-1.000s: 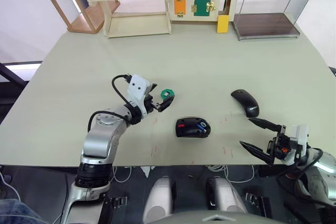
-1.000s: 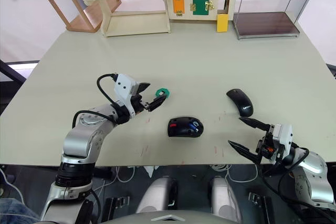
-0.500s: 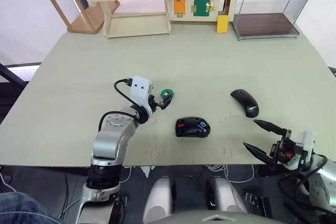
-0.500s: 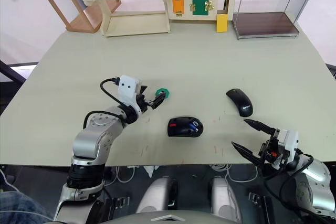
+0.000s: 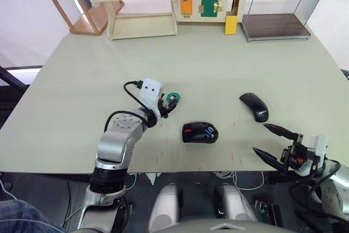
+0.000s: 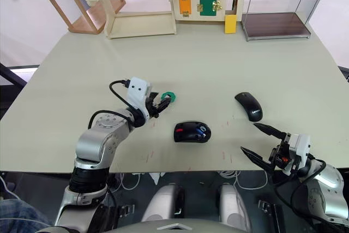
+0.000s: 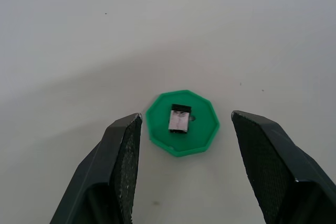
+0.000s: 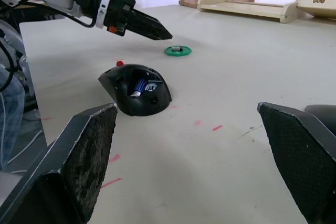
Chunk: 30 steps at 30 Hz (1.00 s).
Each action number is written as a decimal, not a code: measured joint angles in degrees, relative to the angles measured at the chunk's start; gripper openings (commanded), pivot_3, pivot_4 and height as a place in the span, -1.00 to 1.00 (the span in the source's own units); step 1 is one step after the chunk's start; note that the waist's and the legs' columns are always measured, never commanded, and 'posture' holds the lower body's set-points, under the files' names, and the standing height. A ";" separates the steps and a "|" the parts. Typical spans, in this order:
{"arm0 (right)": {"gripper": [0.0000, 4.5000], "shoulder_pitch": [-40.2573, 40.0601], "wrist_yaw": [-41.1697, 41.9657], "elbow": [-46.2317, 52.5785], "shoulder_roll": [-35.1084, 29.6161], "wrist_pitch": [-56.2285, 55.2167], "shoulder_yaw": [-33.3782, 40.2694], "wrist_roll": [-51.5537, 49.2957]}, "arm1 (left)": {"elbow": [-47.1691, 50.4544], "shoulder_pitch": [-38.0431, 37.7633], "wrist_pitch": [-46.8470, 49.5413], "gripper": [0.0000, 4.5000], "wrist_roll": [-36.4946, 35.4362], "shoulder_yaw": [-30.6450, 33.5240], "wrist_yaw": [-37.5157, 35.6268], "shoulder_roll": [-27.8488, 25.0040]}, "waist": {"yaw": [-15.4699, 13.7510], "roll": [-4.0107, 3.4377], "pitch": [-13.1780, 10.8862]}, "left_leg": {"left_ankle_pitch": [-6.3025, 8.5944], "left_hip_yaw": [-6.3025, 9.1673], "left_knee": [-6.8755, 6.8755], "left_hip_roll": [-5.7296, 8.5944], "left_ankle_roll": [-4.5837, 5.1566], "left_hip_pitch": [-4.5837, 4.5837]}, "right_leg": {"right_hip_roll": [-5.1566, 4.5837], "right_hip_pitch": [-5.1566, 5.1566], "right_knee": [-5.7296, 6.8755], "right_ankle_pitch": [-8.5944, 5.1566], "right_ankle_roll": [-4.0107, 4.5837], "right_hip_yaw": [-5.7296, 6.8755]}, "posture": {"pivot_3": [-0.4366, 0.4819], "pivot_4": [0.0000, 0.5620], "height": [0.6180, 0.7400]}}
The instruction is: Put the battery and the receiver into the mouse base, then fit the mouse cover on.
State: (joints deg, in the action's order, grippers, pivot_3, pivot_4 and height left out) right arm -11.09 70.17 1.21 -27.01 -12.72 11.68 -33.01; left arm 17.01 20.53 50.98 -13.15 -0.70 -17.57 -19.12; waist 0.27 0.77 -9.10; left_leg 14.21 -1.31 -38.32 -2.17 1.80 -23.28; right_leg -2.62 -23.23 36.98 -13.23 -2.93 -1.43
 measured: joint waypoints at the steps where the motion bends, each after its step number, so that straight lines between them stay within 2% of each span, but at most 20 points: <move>1: 1.00 0.00 0.03 0.00 0.00 0.01 -0.02 -0.01 | 0.01 0.06 0.08 -0.05 -0.04 0.01 0.00 0.01 | 0.00 0.00 0.00 | 0.00 0.00 0.00 0.00 0.00 0.00 | 0.00 0.00 0.00 0.00 0.00 -0.01 | -0.05 -0.47 1.00; 3: 1.00 0.00 0.09 0.01 0.00 0.03 -0.02 -0.03 | 0.08 0.09 0.61 -0.46 -0.16 0.01 -0.12 -0.01 | 0.00 0.00 0.00 | 0.00 0.00 0.00 0.00 0.00 0.00 | 0.00 0.00 0.00 0.00 0.00 -0.02 | -0.05 -0.47 1.00; 30: 1.00 -1.11 -0.02 1.36 0.00 0.25 -0.02 -0.07 | -4.18 2.80 0.62 -0.46 0.61 -1.61 -1.10 -0.35 | -0.04 0.00 0.00 | 0.00 0.00 0.00 0.01 0.00 0.00 | 0.00 0.00 0.00 0.01 -0.01 0.00 | -0.05 -0.47 1.00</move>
State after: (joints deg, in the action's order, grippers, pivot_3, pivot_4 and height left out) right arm -12.20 70.15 2.57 -27.01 -12.47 11.66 -33.08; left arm 12.82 23.33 51.60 -12.54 -2.31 -18.67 -19.47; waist 0.23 0.76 -9.10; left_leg 14.21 -1.31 -38.32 -2.16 1.80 -23.29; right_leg -2.62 -23.23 36.98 -13.22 -2.95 -1.44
